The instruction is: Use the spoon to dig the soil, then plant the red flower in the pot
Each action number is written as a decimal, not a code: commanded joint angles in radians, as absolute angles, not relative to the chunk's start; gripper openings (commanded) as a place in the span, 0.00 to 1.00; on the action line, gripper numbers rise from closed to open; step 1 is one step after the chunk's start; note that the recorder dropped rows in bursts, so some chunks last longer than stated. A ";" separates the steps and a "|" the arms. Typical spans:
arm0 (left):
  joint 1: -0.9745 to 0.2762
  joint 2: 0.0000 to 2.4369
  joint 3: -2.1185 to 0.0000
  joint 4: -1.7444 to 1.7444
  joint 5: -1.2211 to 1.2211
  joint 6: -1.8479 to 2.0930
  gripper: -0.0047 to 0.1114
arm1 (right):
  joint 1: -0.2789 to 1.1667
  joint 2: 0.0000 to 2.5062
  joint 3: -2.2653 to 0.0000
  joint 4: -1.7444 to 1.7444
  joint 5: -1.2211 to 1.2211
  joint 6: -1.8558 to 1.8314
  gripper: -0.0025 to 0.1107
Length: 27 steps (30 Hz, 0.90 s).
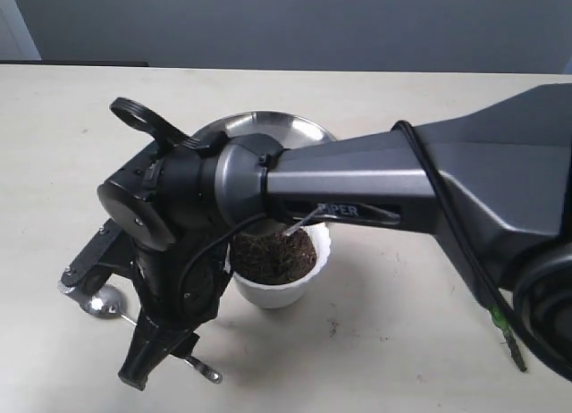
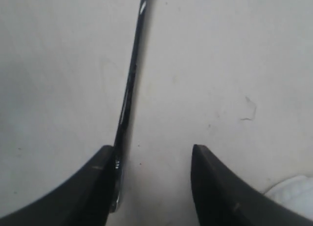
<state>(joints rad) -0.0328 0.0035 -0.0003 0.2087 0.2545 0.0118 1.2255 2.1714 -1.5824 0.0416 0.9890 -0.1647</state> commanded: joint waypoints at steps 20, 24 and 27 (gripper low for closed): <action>-0.032 0.000 0.000 0.204 0.244 0.011 0.04 | 1.293 2.256 -1.683 -0.054 1.039 -0.047 0.44; -0.032 0.000 0.000 0.204 0.244 0.011 0.04 | 1.293 2.280 -1.683 -0.054 1.033 -0.049 0.44; -0.032 0.000 0.000 0.204 0.244 0.011 0.04 | 1.299 2.307 -1.683 -0.016 1.044 -0.051 0.19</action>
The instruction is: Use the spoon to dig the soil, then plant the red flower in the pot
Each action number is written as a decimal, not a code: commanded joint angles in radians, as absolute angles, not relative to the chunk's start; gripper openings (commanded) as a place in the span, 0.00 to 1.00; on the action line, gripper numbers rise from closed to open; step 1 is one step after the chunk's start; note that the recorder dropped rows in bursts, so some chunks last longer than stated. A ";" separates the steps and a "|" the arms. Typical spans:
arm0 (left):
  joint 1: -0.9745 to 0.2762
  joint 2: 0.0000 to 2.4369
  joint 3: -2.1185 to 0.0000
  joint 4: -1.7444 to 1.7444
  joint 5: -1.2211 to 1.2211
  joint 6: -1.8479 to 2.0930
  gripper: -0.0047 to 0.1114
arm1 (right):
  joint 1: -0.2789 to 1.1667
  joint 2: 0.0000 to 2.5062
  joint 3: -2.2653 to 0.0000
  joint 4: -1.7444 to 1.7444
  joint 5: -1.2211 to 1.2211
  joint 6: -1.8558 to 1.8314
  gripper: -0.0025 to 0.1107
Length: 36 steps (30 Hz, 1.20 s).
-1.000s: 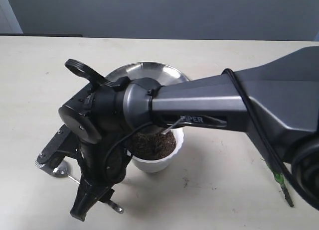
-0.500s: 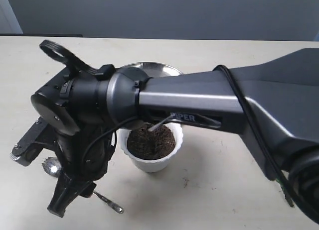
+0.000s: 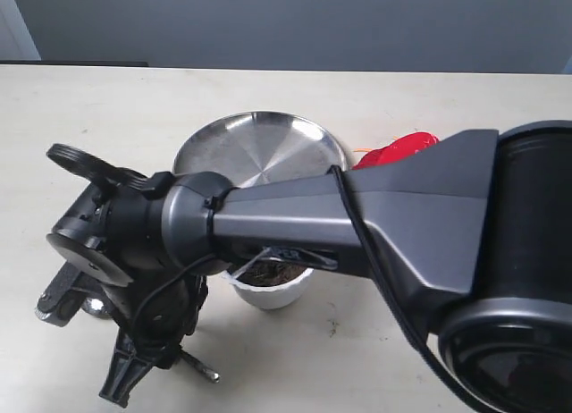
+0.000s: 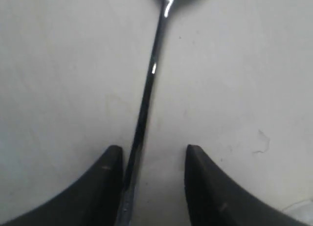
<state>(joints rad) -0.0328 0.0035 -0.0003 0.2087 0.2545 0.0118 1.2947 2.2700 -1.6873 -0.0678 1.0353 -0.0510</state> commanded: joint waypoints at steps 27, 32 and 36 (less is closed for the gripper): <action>-0.032 0.000 0.000 0.204 0.244 0.011 0.04 | 1.317 2.225 -1.683 -0.083 1.129 -0.070 0.02; -0.032 0.000 0.000 0.204 0.244 0.011 0.04 | 1.317 2.203 -1.683 -0.105 1.134 -0.070 0.02; -0.032 0.000 0.000 0.204 0.244 0.011 0.04 | 1.317 2.189 -1.683 -0.146 1.152 -0.070 0.02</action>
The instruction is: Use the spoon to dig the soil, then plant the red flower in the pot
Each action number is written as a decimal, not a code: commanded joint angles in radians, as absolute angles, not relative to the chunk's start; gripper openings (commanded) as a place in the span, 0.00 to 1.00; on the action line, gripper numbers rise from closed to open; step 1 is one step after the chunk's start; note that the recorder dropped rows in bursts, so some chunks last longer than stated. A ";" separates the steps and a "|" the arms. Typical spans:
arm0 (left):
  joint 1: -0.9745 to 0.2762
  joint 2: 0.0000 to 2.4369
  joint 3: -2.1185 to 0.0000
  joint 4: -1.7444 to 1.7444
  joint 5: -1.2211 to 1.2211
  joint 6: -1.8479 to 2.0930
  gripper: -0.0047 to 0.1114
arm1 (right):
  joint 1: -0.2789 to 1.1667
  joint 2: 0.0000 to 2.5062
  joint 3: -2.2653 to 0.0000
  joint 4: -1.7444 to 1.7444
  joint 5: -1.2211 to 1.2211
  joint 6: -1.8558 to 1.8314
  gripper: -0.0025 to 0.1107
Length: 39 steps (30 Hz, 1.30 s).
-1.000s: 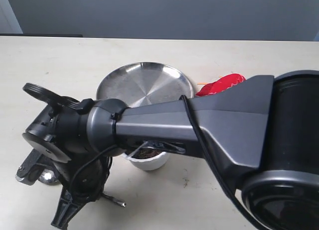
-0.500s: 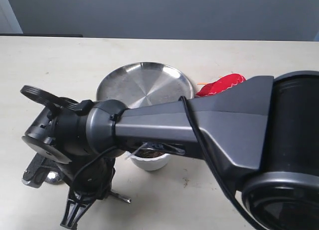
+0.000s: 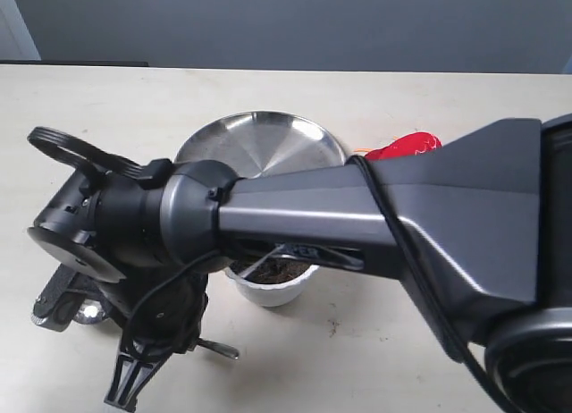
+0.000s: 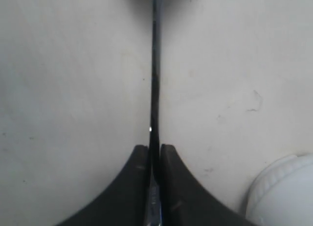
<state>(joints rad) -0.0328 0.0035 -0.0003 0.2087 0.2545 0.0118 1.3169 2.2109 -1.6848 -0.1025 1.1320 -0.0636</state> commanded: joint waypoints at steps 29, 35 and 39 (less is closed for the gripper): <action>-0.032 0.000 0.000 0.204 0.244 0.011 0.04 | 1.316 1.797 -1.669 -0.706 1.221 -0.118 0.02; -0.032 0.000 0.000 0.204 0.244 0.011 0.04 | 1.312 1.797 -1.645 -0.830 1.221 -0.140 0.02; -0.032 0.000 0.000 0.204 0.244 0.011 0.04 | 1.272 1.797 -1.585 -0.982 1.221 -0.101 0.02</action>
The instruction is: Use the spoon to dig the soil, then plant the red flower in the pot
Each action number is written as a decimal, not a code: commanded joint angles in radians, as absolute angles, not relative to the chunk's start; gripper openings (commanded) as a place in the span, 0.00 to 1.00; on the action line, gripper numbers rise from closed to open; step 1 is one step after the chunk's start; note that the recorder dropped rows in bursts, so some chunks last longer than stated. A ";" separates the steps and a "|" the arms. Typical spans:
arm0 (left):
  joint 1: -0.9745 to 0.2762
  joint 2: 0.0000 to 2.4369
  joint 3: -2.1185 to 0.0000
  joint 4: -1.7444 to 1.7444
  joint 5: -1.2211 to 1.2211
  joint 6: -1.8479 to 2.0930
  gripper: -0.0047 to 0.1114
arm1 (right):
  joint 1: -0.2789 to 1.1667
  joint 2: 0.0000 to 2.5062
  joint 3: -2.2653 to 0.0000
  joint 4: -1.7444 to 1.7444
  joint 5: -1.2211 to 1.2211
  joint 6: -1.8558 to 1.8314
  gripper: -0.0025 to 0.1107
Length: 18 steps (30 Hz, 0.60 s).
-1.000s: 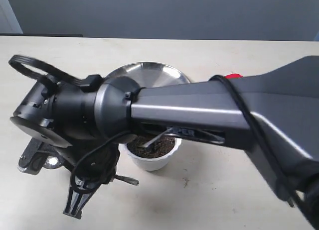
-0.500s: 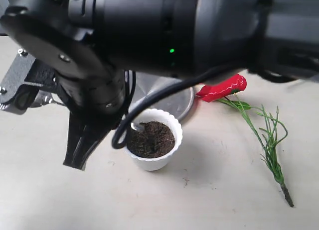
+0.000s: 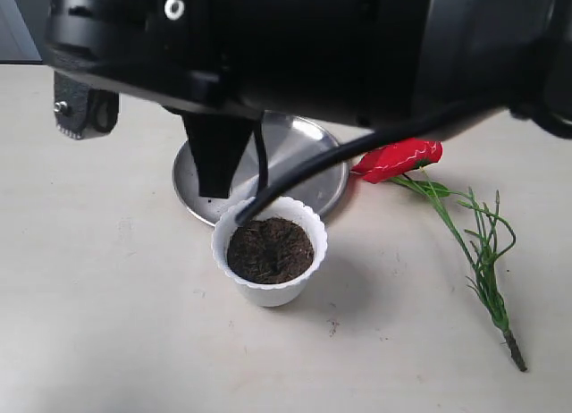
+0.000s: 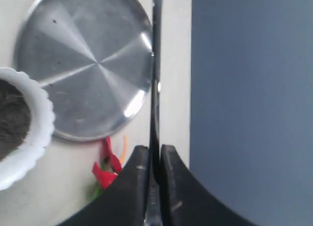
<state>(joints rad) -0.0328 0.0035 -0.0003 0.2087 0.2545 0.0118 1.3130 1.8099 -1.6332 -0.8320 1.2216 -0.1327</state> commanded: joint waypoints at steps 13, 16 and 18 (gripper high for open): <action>-0.032 0.000 0.000 0.204 0.244 0.011 0.04 | 1.172 1.733 -1.265 -1.349 1.221 0.040 0.02; -0.032 0.000 0.000 0.204 0.244 0.011 0.04 | 1.196 1.669 -1.165 -1.388 1.221 0.083 0.02; -0.032 0.000 0.000 0.204 0.244 0.011 0.04 | 1.220 1.628 -1.104 -1.379 1.221 0.088 0.02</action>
